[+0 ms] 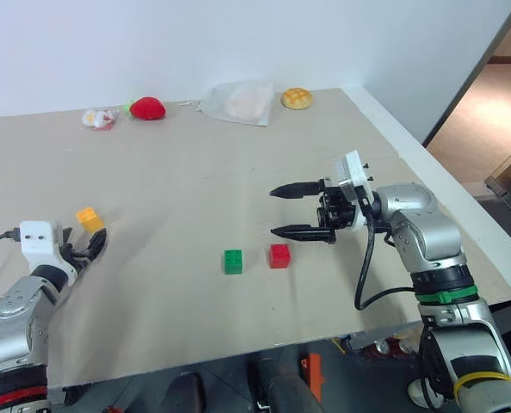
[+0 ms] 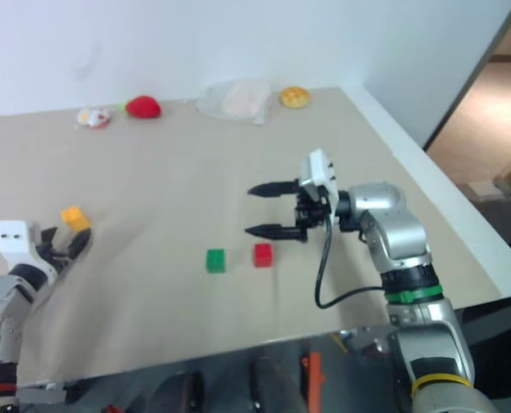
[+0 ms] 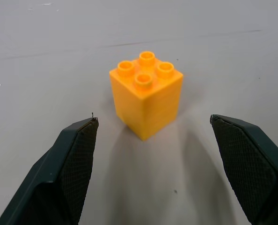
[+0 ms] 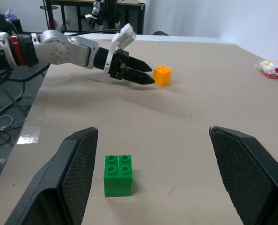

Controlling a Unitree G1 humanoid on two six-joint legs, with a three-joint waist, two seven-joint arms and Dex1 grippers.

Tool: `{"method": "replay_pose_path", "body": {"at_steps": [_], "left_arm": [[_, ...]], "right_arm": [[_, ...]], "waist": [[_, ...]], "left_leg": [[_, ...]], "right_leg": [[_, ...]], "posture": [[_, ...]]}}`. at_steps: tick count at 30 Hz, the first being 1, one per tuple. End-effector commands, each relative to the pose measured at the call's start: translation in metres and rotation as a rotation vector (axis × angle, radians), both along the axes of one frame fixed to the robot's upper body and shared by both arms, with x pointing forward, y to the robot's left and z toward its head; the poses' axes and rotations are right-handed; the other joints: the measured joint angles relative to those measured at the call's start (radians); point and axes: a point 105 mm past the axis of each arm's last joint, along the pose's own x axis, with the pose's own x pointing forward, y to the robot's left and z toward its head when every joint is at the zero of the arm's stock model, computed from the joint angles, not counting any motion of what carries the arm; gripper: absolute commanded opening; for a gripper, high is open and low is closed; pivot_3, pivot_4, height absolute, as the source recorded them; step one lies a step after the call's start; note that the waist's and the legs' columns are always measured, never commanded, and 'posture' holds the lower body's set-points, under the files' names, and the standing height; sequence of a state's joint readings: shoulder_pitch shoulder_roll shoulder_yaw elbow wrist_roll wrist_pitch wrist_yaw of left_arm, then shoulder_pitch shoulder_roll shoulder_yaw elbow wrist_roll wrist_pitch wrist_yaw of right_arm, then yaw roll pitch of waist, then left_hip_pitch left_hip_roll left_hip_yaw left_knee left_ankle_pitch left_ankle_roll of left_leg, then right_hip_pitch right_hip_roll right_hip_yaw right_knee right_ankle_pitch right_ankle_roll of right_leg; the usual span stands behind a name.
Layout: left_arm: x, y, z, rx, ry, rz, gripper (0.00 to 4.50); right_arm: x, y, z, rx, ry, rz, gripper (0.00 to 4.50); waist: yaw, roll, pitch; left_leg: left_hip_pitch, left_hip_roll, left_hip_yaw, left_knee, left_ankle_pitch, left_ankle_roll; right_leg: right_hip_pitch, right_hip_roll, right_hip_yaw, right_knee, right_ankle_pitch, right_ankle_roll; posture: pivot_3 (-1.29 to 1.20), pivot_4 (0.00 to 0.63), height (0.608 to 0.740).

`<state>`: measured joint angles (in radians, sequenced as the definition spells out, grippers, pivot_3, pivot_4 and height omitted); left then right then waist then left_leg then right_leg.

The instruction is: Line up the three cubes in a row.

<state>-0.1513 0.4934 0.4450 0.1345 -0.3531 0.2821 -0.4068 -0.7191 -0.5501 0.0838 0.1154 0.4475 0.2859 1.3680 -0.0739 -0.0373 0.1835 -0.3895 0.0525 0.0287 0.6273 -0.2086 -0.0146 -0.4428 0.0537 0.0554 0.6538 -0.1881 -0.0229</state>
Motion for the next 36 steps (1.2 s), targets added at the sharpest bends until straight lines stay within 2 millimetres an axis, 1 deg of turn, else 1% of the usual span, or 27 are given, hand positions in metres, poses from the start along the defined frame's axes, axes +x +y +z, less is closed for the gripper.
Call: {"method": "replay_pose_path", "body": {"at_steps": [1,4,7,15,23,26,28,29,30,32,33,35,36], "left_arm": [[0.007,0.0,0.012,0.026,-0.039,0.023,3.96],[0.011,-0.003,0.01,0.02,-0.037,0.029,3.96],[0.014,-0.006,0.009,0.018,-0.036,0.036,3.96],[0.02,-0.008,0.007,0.011,-0.029,0.079,3.96],[0.031,-0.016,0.006,-0.008,-0.013,0.086,3.96],[0.033,-0.023,0.005,-0.01,-0.007,0.071,3.96],[0.033,-0.023,0.005,-0.011,-0.004,0.077,3.96],[0.033,-0.022,0.005,-0.018,-0.008,0.084,3.43],[0.033,-0.021,0.005,-0.022,-0.01,0.088,3.32],[0.033,-0.02,0.006,-0.024,-0.011,0.093,2.5],[0.033,-0.019,0.006,-0.023,-0.01,0.095,2.23],[0.034,-0.017,0.006,-0.021,-0.009,0.098,1.51],[0.034,-0.016,0.007,-0.022,-0.009,0.101,1.29]], "right_arm": [[-0.001,0.013,0.02,0.055,-0.063,0.015,3.93],[0.003,0.021,0.03,0.121,-0.068,0.003,3.93],[0.004,0.026,0.035,0.151,-0.066,0.009,3.93],[0.004,0.035,0.033,0.163,-0.066,0.022,3.93],[0.004,0.035,0.031,0.167,-0.062,0.023,3.93],[0.004,0.034,0.031,0.166,-0.062,0.02,3.93],[0.005,0.034,0.03,0.165,-0.061,0.017,3.93],[0.005,0.033,0.029,0.164,-0.06,0.014,3.93],[0.005,0.033,0.029,0.164,-0.06,0.012,3.93],[0.006,0.032,0.029,0.163,-0.059,0.009,3.93],[0.006,0.032,0.028,0.162,-0.058,0.007,3.93],[0.006,0.031,0.027,0.16,-0.057,0.004,3.93],[0.007,0.031,0.027,0.159,-0.056,0.003,3.93]], "waist": [[0.0,0.0,0.0],[-0.001,0.0,0.0],[0.0,-0.001,0.0],[0.002,-0.001,0.0],[0.002,-0.001,0.0],[0.002,-0.001,0.0],[0.002,-0.001,0.0],[0.002,-0.001,0.0],[0.002,-0.001,0.0],[0.002,-0.001,0.0],[0.002,-0.001,0.0],[0.002,-0.001,0.0],[0.002,-0.001,0.0]], "left_leg": [[0.0,0.0,0.0,0.0,0.0,0.0],[0.0,0.0,0.0,0.0,0.0,0.0],[0.0,0.001,0.0,0.0,0.0,0.0],[-0.001,0.0,0.0,0.0,0.0,0.0],[-0.001,0.0,0.0,0.0,0.0,0.0],[-0.001,0.0,0.0,0.0,0.0,0.0],[-0.001,0.0,0.0,0.0,0.0,0.0],[-0.001,0.0,0.0,0.0,0.0,0.0],[-0.001,0.0,0.0,0.0,0.0,0.0],[-0.001,0.0,0.0,0.0,0.0,0.0],[-0.001,0.0,0.0,0.0,0.0,0.0],[-0.001,0.0,0.0,0.0,0.0,0.0],[-0.001,0.0,0.0,0.0,0.0,0.0]], "right_leg": [[0.0,0.0,0.0,0.0,0.0,0.0],[0.0,0.0,0.0,0.0,0.0,0.0],[0.0,0.0,0.0,0.0,0.0,0.0],[0.0,-0.001,0.0,0.0,0.0,0.0],[0.0,-0.001,0.0,0.0,0.0,0.0],[0.0,-0.001,0.0,0.0,0.0,0.0],[0.0,-0.001,0.0,0.0,0.0,0.0],[0.0,-0.001,0.0,0.0,0.0,0.0],[0.0,-0.001,0.0,0.0,0.0,0.0],[0.0,-0.001,0.0,0.0,0.0,0.0],[0.0,-0.001,0.0,0.0,0.0,0.0],[0.0,-0.001,0.0,0.0,0.0,0.0],[0.0,-0.001,0.0,0.0,0.0,0.0]], "posture": [[0.0,0.15,0.74],[0.0,0.15,0.74],[0.0,0.15,0.74],[0.0,0.15,0.74],[0.0,0.15,0.74],[0.0,0.15,0.74],[0.0,0.15,0.74],[0.0,0.15,0.74],[0.0,0.15,0.74],[0.0,0.15,0.74],[0.0,0.15,0.74],[0.0,0.15,0.74],[0.0,0.15,0.74]]}}
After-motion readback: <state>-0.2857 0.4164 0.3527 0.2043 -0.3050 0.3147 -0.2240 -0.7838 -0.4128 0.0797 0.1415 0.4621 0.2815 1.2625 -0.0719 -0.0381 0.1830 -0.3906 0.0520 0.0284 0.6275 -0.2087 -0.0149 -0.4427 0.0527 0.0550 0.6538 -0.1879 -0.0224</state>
